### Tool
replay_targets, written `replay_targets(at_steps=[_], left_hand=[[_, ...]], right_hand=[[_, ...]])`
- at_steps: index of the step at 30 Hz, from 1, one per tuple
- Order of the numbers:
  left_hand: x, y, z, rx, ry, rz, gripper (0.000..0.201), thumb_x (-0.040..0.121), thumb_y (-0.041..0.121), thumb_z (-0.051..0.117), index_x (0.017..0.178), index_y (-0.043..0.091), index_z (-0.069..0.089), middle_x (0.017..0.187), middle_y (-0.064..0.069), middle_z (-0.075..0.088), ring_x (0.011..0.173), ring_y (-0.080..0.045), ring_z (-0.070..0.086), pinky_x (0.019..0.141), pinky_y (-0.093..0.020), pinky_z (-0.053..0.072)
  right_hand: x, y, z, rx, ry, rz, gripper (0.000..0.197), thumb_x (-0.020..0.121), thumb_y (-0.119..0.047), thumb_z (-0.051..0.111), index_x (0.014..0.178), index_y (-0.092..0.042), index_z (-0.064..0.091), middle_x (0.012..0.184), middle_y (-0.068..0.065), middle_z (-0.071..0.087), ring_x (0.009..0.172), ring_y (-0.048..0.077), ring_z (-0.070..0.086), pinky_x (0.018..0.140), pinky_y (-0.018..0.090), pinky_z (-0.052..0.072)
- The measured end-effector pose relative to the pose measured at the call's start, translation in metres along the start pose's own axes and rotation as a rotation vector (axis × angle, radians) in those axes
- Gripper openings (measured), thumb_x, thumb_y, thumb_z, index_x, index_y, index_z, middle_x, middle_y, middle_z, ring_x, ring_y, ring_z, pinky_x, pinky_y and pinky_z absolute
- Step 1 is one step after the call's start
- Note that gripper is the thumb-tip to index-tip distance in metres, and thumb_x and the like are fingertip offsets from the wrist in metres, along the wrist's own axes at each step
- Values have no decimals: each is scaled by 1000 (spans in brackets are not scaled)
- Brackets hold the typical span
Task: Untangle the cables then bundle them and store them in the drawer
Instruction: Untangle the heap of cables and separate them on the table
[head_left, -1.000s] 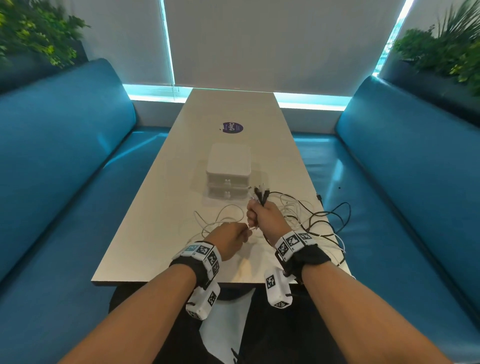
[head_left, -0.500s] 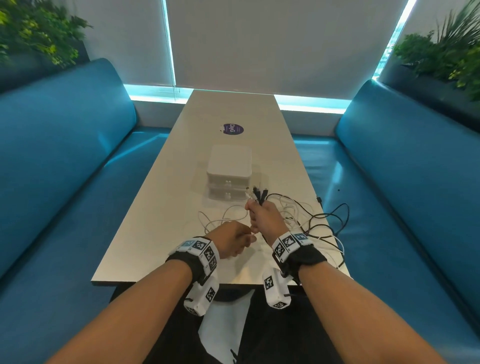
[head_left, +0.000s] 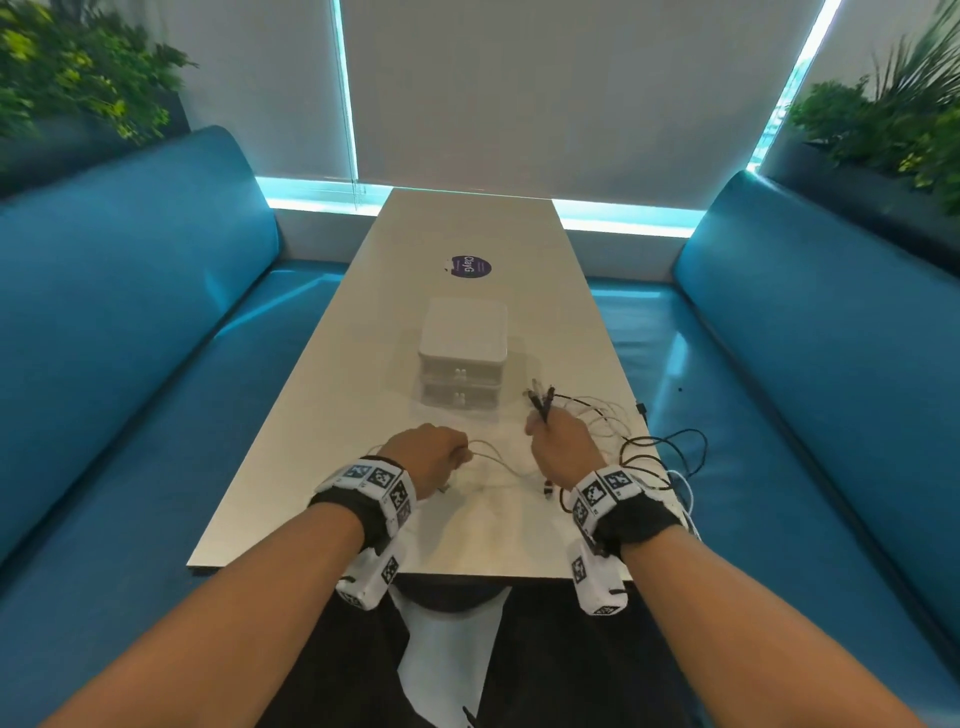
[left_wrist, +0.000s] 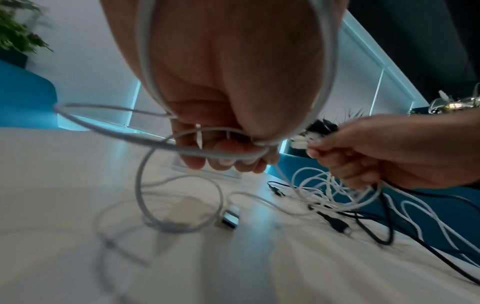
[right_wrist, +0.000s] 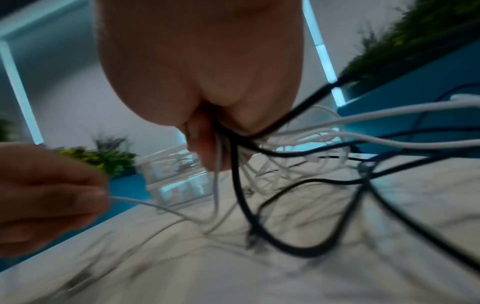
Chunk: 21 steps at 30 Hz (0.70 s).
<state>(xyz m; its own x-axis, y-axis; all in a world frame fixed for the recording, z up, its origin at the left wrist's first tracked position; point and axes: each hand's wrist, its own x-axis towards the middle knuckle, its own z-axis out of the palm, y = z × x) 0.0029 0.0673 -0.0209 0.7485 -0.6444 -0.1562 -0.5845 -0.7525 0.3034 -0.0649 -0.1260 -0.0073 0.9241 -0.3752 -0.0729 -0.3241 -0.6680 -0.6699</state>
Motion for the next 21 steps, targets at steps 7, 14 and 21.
replay_targets(at_steps=[7, 14, 21], left_hand=[[4, 19, 19, 4, 137, 19, 18, 104, 23, 44, 112, 20, 60, 99, -8, 70, 85, -32, 64, 68, -38, 46], [2, 12, 21, 72, 211, 24, 21, 106, 34, 40, 107, 18, 53, 79, -7, 65, 70, -31, 60, 59, -36, 41], [5, 5, 19, 290, 141, 64, 31, 107, 43, 35, 110, 16, 51, 91, -7, 66, 75, -27, 57, 61, -35, 37]], right_hand=[[-11, -21, 30, 148, -184, -24, 30, 101, -23, 40, 98, -8, 65, 89, 11, 66, 79, 27, 61, 76, 39, 50], [-18, -19, 28, 526, -297, 97, 27, 104, -18, 44, 98, 4, 60, 61, 7, 55, 48, 19, 56, 49, 30, 52], [-13, -6, 28, 71, -276, -126, 20, 100, -29, 46, 91, -19, 60, 76, 2, 60, 64, 16, 55, 63, 30, 42]])
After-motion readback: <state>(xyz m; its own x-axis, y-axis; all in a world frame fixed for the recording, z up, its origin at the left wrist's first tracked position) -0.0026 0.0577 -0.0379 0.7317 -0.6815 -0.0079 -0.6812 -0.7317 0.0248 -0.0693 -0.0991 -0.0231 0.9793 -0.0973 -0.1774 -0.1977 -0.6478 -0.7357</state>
